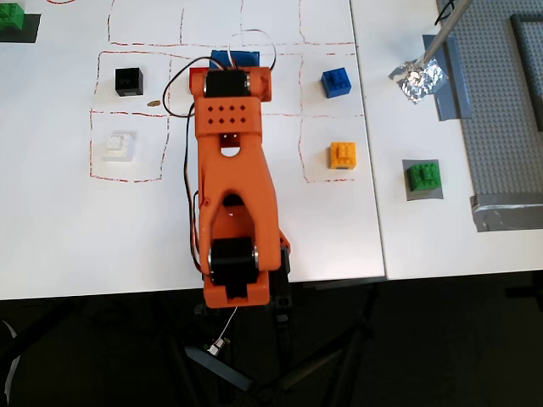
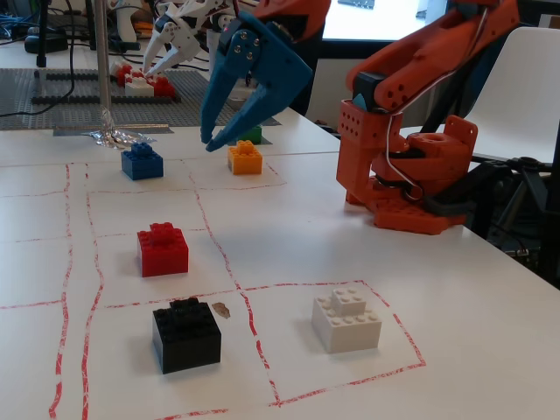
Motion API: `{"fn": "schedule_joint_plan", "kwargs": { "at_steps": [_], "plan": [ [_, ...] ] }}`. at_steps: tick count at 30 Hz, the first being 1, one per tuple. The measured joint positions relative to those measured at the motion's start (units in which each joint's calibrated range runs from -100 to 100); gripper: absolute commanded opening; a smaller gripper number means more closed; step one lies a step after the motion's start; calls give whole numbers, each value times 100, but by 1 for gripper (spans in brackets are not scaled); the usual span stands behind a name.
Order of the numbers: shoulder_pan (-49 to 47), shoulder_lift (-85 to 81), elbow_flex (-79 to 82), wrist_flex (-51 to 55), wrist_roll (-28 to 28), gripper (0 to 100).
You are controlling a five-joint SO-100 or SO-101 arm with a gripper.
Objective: Grab the block and put it in the grey marker
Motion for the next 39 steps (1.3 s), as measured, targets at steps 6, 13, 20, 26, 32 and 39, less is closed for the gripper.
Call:
{"fn": "schedule_joint_plan", "kwargs": {
  "at_steps": [6, 13, 20, 26, 32, 39],
  "plan": [
    [-299, -1281, 1569, -732, -117, 0],
    [-219, -2226, 2759, -788, -225, 0],
    [-219, -2939, 3156, -579, -225, 0],
    [-219, -3249, 3390, -410, -234, 0],
    [-219, -3739, 3427, -257, -230, 0],
    [-219, -3773, 3454, -177, -230, 0]
  ]
}}
